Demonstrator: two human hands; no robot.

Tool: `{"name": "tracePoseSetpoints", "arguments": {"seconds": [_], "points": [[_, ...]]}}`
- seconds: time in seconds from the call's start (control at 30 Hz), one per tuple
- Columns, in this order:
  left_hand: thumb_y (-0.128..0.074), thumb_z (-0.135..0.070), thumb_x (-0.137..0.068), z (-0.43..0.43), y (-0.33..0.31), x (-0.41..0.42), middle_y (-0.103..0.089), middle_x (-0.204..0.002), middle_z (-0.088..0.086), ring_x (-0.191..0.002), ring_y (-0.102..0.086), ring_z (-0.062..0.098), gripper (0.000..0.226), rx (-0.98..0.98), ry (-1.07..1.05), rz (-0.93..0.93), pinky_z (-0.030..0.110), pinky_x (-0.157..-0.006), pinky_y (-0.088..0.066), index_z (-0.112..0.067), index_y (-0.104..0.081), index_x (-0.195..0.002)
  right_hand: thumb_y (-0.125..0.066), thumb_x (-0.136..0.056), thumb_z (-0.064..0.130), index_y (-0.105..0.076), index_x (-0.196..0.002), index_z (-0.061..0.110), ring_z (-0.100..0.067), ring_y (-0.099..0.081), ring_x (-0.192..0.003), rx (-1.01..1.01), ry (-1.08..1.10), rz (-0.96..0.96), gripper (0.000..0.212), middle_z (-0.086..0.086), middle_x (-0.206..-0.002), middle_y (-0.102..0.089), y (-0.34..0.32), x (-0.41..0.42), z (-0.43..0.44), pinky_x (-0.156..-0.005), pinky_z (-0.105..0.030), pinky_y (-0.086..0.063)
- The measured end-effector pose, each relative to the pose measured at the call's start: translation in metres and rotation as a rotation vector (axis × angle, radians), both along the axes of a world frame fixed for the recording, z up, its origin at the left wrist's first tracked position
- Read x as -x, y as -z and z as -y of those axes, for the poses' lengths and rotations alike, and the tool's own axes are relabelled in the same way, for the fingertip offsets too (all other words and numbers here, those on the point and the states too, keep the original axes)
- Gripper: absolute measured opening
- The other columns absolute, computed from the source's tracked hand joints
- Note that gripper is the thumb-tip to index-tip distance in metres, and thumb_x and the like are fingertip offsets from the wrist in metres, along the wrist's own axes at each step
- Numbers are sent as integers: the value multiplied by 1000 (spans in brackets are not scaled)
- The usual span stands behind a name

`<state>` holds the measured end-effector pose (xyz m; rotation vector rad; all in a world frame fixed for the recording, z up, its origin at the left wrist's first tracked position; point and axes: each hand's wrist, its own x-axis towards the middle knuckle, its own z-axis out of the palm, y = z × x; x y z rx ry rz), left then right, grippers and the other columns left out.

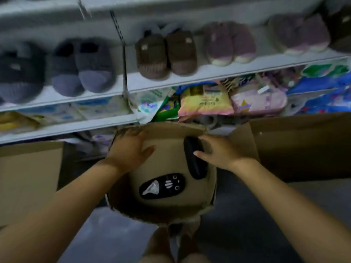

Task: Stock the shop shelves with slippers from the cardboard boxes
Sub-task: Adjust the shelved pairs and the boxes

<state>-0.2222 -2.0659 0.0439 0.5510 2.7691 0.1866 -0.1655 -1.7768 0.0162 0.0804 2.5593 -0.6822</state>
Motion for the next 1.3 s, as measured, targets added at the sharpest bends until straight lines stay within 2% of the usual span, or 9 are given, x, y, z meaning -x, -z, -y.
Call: {"name": "tracePoseSetpoints", "arguments": {"seconds": [0.2, 0.4, 0.63, 0.7, 0.8, 0.9, 1.1, 1.17, 1.3], "points": [[-46, -54, -102, 10, 104, -24, -48, -149, 11, -139, -40, 30, 61, 177, -38, 287, 42, -108, -37, -18, -42, -151, -59, -99, 48, -40, -152, 13, -33, -53, -129, -71, 7, 173, 66, -14, -146, -52, 118, -9, 19, -102, -46, -49], [-45, -52, -102, 12, 211, -57, -64, -116, 7, -104, -61, 27, 43, 139, -177, 613, 38, -86, -54, -16, -61, -121, -63, -95, 48, -44, -142, 11, -39, -53, -126, -84, 116, 276, 63, -18, -140, -53, 221, -7, 32, -101, -50, -50], [-48, -42, -104, 4, 298, -81, -57, -139, 14, -122, -57, 35, 50, -44, -548, 849, 36, -96, -48, -13, -47, -145, -64, -95, 47, -11, -160, 8, -40, -23, -148, -115, 400, 310, 93, -16, -164, -15, 283, -2, 43, -119, -51, -32], [-45, -39, -106, 1, 310, -83, -53, -144, 18, -126, -55, 34, 49, -66, -633, 898, 35, -97, -47, -14, -46, -148, -65, -94, 45, -22, -159, 11, -39, -25, -147, -103, 453, 216, 85, -15, -162, -20, 287, -6, 49, -118, -49, -34], [-53, -45, -103, -3, 316, -83, -63, -133, 17, -122, -60, 34, 47, -244, -848, 868, 36, -97, -48, -8, -61, -131, -69, -93, 34, -50, -144, 12, -30, -51, -128, 59, 496, -37, 59, -12, -145, -48, 287, -14, 54, -102, -41, -48], [-48, -41, -106, 0, 319, -80, -61, -135, 17, -125, -57, 36, 41, -286, -919, 888, 37, -101, -45, -9, -60, -128, -72, -91, 30, -55, -140, 14, -23, -58, -119, 146, 556, -109, 54, -10, -137, -55, 287, -15, 56, -92, -30, -48], [-52, -43, -104, 4, 323, -68, -67, -111, 9, -102, -61, 27, 42, -304, -999, 867, 30, -81, -41, -10, -65, -124, -72, -84, 61, -30, -157, 22, -27, -42, -142, 266, 735, 362, 93, -7, -159, -38, 302, 4, 61, -115, -47, -40], [-55, -45, -102, 3, 325, -67, -61, -91, 1, -95, -57, 24, 38, -341, -1045, 879, 31, -79, -39, -11, -67, -114, -77, -78, 63, -34, -154, 26, -23, -54, -131, 451, 891, 467, 95, -1, -153, -46, 302, 6, 63, -106, -47, -50], [-61, -41, -100, 2, 326, -70, -61, -105, 2, -111, -59, 25, 41, -398, -1105, 907, 33, -89, -44, -12, -64, -129, -82, -81, 45, -49, -142, 23, -18, -70, -109, 656, 1009, 515, 73, 3, -131, -65, 303, 3, 68, -87, -43, -61]]}}
